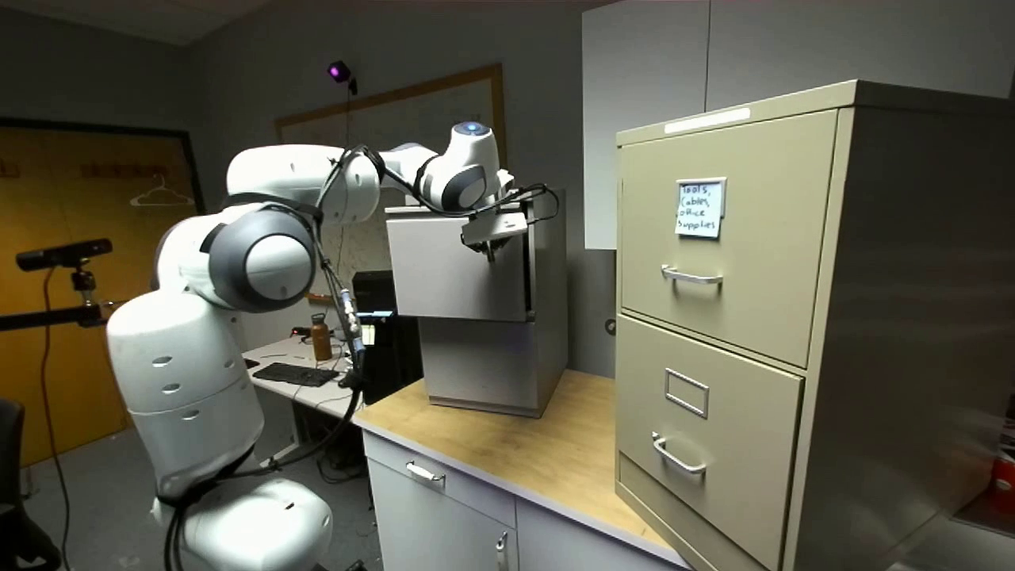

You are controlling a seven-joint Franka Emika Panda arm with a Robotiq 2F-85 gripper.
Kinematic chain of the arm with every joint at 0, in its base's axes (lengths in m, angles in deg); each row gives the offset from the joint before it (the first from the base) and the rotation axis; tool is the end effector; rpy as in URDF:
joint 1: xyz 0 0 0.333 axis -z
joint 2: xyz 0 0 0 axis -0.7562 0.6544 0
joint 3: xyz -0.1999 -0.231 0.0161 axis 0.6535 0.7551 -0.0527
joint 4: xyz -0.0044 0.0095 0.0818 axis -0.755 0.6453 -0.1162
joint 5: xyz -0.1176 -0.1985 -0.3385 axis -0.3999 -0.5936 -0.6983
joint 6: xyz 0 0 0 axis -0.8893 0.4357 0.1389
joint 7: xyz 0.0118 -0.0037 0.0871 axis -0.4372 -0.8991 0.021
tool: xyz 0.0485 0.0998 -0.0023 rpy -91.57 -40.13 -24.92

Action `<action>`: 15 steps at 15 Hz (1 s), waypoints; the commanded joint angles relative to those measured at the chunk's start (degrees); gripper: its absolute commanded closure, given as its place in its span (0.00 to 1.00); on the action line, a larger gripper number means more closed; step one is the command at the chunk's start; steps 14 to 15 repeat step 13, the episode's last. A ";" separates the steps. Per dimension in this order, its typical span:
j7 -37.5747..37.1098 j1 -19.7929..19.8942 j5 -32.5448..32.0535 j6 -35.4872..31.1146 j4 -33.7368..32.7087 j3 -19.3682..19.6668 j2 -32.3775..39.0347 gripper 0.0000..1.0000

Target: Close the open top drawer

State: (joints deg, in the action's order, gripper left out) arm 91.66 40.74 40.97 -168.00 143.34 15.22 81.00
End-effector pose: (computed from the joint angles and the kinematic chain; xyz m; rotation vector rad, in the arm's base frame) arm 0.5849 0.0101 0.6866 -2.6797 -1.0708 -0.9841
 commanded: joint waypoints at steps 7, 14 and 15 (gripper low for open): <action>-0.32 5.49 3.10 8.94 -30.55 -8.94 21.73 0.94; -1.95 7.64 -0.24 15.59 -44.80 -12.02 30.80 0.96; -1.95 7.64 -0.24 15.59 -44.80 -12.02 30.80 0.96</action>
